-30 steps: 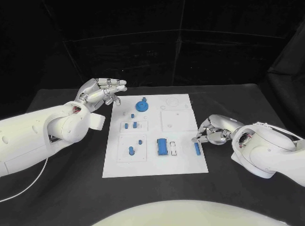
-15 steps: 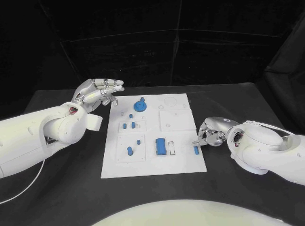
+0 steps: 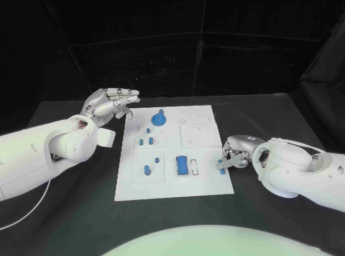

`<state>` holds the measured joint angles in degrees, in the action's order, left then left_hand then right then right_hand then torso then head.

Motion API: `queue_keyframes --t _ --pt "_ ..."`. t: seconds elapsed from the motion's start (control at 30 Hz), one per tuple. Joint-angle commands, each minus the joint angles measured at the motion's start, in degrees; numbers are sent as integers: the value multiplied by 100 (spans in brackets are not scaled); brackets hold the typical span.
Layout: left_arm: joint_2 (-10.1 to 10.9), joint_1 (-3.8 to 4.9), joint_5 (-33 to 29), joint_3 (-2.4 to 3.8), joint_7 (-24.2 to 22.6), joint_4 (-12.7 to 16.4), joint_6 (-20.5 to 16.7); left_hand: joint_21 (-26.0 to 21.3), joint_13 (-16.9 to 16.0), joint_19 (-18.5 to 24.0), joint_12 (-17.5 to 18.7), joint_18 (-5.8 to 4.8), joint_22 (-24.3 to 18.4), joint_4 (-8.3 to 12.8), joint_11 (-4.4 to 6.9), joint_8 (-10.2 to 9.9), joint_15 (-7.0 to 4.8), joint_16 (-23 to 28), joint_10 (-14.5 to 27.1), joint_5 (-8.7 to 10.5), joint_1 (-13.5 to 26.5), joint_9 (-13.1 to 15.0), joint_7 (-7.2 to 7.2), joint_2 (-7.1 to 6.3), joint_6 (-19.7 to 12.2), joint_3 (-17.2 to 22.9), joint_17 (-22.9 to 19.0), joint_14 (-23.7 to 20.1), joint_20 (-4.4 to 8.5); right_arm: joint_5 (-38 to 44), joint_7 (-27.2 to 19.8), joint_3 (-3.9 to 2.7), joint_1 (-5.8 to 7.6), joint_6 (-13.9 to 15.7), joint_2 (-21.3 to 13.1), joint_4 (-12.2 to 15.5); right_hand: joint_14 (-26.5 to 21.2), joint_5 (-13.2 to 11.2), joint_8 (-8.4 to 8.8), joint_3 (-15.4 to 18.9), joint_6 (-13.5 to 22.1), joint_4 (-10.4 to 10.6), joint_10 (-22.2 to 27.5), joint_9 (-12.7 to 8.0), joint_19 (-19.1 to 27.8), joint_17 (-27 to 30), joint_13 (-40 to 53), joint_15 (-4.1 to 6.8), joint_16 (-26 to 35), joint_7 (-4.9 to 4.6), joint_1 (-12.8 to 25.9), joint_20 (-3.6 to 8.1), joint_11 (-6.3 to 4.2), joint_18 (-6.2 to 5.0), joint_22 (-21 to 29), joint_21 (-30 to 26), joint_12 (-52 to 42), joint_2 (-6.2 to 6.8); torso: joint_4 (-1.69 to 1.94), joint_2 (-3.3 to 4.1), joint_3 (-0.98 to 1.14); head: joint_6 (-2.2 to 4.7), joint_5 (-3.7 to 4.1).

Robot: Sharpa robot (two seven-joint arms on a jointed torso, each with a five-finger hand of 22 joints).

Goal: Assemble the parts on the task board

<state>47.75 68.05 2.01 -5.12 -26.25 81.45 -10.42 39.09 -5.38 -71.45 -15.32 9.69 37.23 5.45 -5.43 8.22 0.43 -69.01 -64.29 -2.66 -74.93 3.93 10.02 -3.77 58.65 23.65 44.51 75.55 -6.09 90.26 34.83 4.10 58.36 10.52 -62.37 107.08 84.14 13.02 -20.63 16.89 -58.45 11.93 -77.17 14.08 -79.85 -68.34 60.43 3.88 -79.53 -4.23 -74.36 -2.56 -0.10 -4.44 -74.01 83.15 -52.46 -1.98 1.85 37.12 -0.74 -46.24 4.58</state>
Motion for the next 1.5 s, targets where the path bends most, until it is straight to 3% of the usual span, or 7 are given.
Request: queue_keyframes --t 0.03,0.27,0.47,0.63,0.77,1.03,1.5 --pt "0 7 -14 5 -47 -3 38 -17 -5 -1 -33 79 -8 15 -1 35 11 -10 52 -28 -9 -5 -12 22 -32 -35 -2 -42 -9 62 9 3 -24 -194 33 16 223 34 -38 -18 -50 -32 -15 7 -6 -10 13 -8 12 -10 -86 -23 0 94 -9 -33 -44 -12 -3 5 -3 -6 -4" --pt "-1 7 -14 5 -42 -13 47 -17 -5 -1 -33 79 -8 15 -1 35 11 -10 52 -28 -9 -5 -12 22 -32 -35 -2 -42 -9 78 17 4 -49 -290 121 -21 224 84 -46 -44 -53 -135 -12 43 -6 -16 29 2 15 -6 -292 -11 -8 94 -10 -36 -42 -17 8 -1 0 -7 4" --pt "-4 7 -14 5 -40 -16 51 -20 -6 -3 -40 79 -11 13 -1 38 12 -13 53 -29 -6 -4 -12 22 -30 -40 0 -42 -9 256 36 4 -105 -446 229 -61 224 246 -31 -173 -37 -410 9 70 -3 -24 46 24 19 10 -762 5 -32 93 -11 -40 -33 -64 7 -4 -3 -19 -12" --pt "-7 7 -14 4 -39 -20 54 -20 -6 -3 -40 79 -11 13 -1 38 12 -13 53 -29 -6 -4 -12 22 -30 -40 0 -42 -9 451 69 4 -130 -558 319 -96 222 -117 27 -467 -36 -732 41 63 -4 -27 75 34 26 -3 -1310 29 -35 95 -18 -43 -30 -204 4 -6 -4 -20 -12" --pt "-6 7 -14 4 -38 -20 56 -20 -6 -3 -40 79 -11 13 -1 38 12 -13 53 -29 -6 -4 -12 22 -30 -40 0 -42 -9 521 94 4 -139 -532 348 -86 221 3 102 -664 -41 -843 76 35 -3 -30 61 23 31 -18 -1474 21 -26 97 -20 -45 14 -289 8 -6 -6 -13 -14" --pt "-13 6 -14 3 -40 -27 59 -20 -6 -3 -40 79 -11 13 -1 38 12 -13 53 -29 -6 -4 -12 22 -30 -40 0 -42 -9 324 95 1 -141 -33 240 99 228 907 220 -1022 -92 -778 70 1 -29 -65 66 20 22 -21 -1323 17 -23 102 -60 -29 36 -199 -2 -7 -7 2 -16" --pt "-34 5 -14 1 -39 -36 65 -20 -6 -3 -40 79 -11 13 -1 38 12 -13 53 -29 -6 -4 -12 22 -30 -40 0 -42 -9 -380 -75 -6 -133 1215 105 495 241 991 288 -1601 -163 -472 -18 22 -73 -125 104 40 0 18 -906 27 -47 114 -126 0 2 118 14 3 -9 9 -38"
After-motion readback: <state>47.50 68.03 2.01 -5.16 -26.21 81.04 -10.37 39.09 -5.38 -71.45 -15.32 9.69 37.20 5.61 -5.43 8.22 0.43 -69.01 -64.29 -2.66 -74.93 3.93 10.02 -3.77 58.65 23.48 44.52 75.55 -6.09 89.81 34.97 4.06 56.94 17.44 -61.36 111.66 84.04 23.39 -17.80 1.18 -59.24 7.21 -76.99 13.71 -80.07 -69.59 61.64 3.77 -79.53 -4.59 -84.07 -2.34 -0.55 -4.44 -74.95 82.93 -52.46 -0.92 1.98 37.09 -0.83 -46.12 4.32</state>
